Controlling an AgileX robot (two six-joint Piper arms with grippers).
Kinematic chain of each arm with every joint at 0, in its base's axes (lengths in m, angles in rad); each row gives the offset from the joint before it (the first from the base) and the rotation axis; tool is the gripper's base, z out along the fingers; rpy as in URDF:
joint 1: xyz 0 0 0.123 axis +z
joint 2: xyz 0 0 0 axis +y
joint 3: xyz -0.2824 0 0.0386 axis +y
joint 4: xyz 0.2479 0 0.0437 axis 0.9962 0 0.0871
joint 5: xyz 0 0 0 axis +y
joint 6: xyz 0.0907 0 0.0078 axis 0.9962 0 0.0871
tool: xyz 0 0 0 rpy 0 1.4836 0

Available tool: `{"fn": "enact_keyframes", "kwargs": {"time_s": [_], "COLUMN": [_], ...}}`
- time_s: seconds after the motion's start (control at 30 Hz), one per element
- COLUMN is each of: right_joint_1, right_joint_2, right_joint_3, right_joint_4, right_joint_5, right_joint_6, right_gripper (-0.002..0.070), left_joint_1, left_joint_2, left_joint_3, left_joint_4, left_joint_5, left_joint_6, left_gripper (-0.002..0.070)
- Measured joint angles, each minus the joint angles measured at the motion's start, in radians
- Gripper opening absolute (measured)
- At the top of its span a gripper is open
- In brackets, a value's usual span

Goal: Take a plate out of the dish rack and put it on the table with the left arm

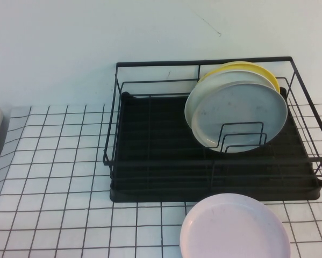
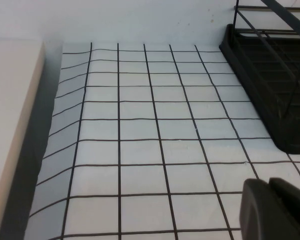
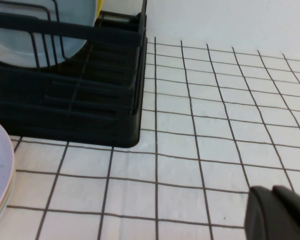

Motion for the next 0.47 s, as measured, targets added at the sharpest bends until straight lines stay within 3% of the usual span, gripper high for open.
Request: {"fn": "enact_keyframes", "kwargs": {"time_s": [0.47], "right_joint_1": [0.0], "right_joint_2": [0.0], "right_joint_3": [0.0], "right_joint_4": [0.0], "right_joint_5": [0.0], "right_joint_6": [0.0], "right_gripper": [-0.0001], "left_joint_1": [0.0], "left_joint_2": [0.0], "left_joint_3": [0.0], "left_joint_4": [-0.018], "left_joint_5": [0.004], "left_joint_6": [-0.003], "left_gripper": [-0.0002]}}
